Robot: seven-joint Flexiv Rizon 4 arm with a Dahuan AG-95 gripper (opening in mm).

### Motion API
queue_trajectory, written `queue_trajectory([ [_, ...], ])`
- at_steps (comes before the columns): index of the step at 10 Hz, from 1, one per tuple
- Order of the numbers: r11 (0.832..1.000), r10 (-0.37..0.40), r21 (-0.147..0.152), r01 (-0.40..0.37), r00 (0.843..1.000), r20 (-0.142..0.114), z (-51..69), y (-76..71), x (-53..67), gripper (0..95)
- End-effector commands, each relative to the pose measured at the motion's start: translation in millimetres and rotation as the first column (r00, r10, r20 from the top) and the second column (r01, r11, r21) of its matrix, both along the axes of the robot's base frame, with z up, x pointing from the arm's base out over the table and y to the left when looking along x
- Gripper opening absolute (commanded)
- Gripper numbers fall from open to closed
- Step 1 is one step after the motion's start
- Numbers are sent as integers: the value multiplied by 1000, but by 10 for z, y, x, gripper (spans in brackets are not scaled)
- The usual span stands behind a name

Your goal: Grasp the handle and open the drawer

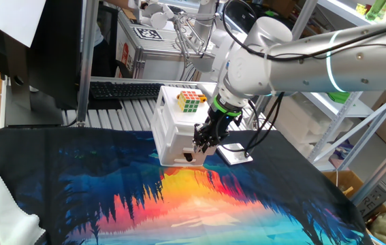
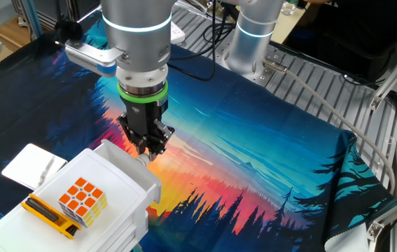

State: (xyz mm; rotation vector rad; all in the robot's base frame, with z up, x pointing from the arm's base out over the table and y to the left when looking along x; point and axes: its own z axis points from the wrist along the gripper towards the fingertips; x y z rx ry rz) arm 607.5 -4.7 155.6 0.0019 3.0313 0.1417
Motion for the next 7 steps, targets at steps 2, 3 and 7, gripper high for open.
queue_trajectory([
  [2,1000,-12,6,12,1000,21,-17,10,20,380],
  [3,1000,-9,5,9,1000,22,-17,10,19,380],
  [7,1000,1,2,-1,1000,18,-19,17,4,0],
])
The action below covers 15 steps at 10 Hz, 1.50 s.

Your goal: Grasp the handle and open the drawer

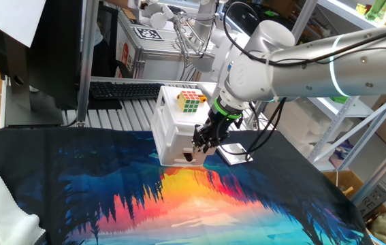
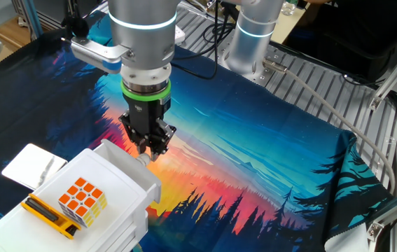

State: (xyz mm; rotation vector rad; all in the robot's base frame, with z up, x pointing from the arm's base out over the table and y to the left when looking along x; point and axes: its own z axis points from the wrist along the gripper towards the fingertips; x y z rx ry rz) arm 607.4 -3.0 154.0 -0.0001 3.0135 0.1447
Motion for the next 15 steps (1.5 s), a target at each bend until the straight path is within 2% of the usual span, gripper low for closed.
queue_trajectory([
  [1,1000,-1,0,1,1000,0,-3,0,4,0],
  [3,1000,-4,1,4,1000,-6,4,-2,-3,0],
  [5,999,-46,18,47,999,-2,4,-2,-3,380],
  [6,998,-56,22,56,998,-1,2,-1,-3,380],
  [7,997,-72,30,72,997,2,-6,7,-8,570],
  [11,996,-77,38,76,997,23,-98,70,17,570],
  [12,997,-71,35,71,997,15,-100,74,21,380],
  [15,997,-68,25,68,997,-23,-30,69,55,380],
])
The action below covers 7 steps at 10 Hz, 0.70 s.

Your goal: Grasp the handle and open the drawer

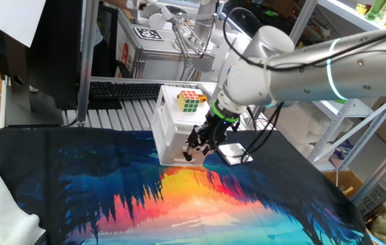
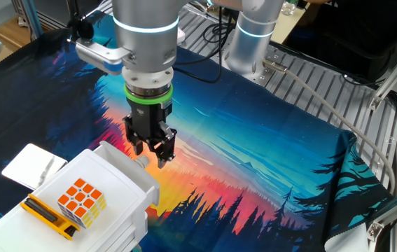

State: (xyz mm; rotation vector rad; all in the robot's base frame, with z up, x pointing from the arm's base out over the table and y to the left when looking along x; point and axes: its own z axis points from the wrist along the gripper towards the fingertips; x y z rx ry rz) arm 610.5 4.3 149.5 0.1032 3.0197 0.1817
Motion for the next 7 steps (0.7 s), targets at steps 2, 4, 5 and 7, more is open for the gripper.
queue_trajectory([
  [2,1000,1,-6,-1,1000,-9,37,-23,54,190],
  [4,1000,13,-7,-13,1000,-9,64,-64,107,190],
  [5,1000,15,-7,-15,1000,-9,68,-70,115,190],
  [7,1000,17,-7,-17,1000,-8,68,-68,113,190],
])
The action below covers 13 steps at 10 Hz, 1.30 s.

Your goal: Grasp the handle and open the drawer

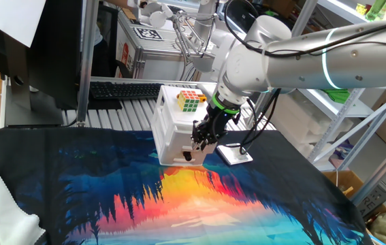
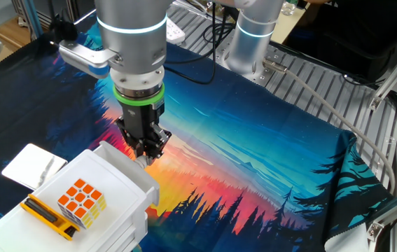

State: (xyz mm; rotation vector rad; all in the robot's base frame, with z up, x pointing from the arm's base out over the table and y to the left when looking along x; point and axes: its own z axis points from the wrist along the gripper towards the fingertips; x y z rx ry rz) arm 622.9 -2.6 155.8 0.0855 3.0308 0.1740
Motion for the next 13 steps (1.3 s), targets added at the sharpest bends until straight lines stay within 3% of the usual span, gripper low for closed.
queue_trajectory([
  [1,1000,8,-1,-8,1000,2,6,7,-15,190],
  [2,1000,7,-3,-7,1000,2,6,24,-33,190],
  [3,1000,6,-5,-6,1000,2,5,32,-47,0],
  [8,1000,-9,-3,9,1000,-1,-10,84,-157,0],
  [13,999,-34,1,34,999,-8,-2,129,-341,0],
])
